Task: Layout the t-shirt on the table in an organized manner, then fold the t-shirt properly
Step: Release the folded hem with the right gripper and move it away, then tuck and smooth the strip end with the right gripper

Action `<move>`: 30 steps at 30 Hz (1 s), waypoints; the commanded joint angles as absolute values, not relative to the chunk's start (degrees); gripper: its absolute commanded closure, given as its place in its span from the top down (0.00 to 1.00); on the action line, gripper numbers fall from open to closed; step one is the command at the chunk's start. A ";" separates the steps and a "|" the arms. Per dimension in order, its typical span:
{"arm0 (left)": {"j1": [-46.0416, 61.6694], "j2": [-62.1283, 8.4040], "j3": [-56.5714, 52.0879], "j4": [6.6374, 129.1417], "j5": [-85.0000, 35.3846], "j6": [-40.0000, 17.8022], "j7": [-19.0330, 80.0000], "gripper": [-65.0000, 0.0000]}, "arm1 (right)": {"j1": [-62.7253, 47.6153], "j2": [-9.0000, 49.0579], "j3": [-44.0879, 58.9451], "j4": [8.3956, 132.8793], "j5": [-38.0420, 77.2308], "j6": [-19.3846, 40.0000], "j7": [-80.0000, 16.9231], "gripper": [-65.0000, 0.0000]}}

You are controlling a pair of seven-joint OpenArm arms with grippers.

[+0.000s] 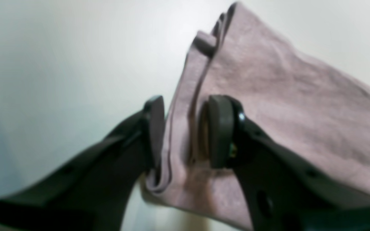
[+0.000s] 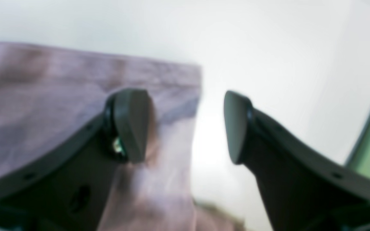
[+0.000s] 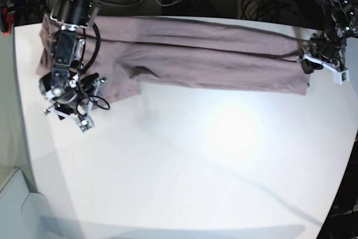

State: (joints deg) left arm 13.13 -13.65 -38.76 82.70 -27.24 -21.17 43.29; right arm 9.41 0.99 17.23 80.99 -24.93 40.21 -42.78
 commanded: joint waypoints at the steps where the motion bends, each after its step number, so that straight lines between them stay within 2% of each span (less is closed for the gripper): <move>1: 12.97 -14.73 -39.08 83.47 -27.74 -21.32 42.24 0.35 | 10.95 1.27 17.27 80.04 -25.19 40.00 -43.12 0.56; 2: 12.97 -14.73 -39.08 83.47 -27.74 -21.32 42.24 0.35 | 11.30 1.27 17.45 79.16 -25.19 40.00 -43.03 0.55; 4: 12.97 -14.73 -39.08 83.47 -27.74 -21.32 42.24 0.35 | 11.47 1.54 17.27 77.58 -25.19 40.00 -43.03 0.45; 8: 12.88 -14.73 -39.08 83.47 -27.65 -21.32 42.24 0.35 | 12.09 1.54 17.27 77.49 -25.19 40.00 -43.03 0.05; 9: 12.88 -14.73 -39.08 83.47 -27.65 -21.32 42.24 0.35 | 12.26 1.54 17.19 77.67 -25.27 40.00 -43.38 0.00; 14: 12.88 -14.73 -39.08 83.47 -27.65 -21.32 42.24 0.35 | 10.95 1.63 17.54 85.32 -25.27 40.00 -43.47 0.00; 22: 13.14 -14.73 -39.08 83.47 -27.65 -21.32 42.24 0.35 | 1.45 -0.75 17.19 108.97 -25.27 40.00 -44.18 0.00; 24: 13.14 -14.73 -39.08 83.47 -27.65 -21.32 42.24 0.35 | 0.13 -0.84 16.13 110.11 -25.27 40.00 -45.67 0.00; 28: 12.97 -14.81 -39.08 83.91 -27.65 -21.32 42.33 0.35 | 2.42 -0.84 14.46 104.31 -25.27 40.00 -49.89 0.00; 30: 12.97 -14.81 -39.08 84.00 -27.65 -21.32 42.33 0.35 | 4.35 -0.75 14.46 100.53 -25.36 40.00 -51.82 0.06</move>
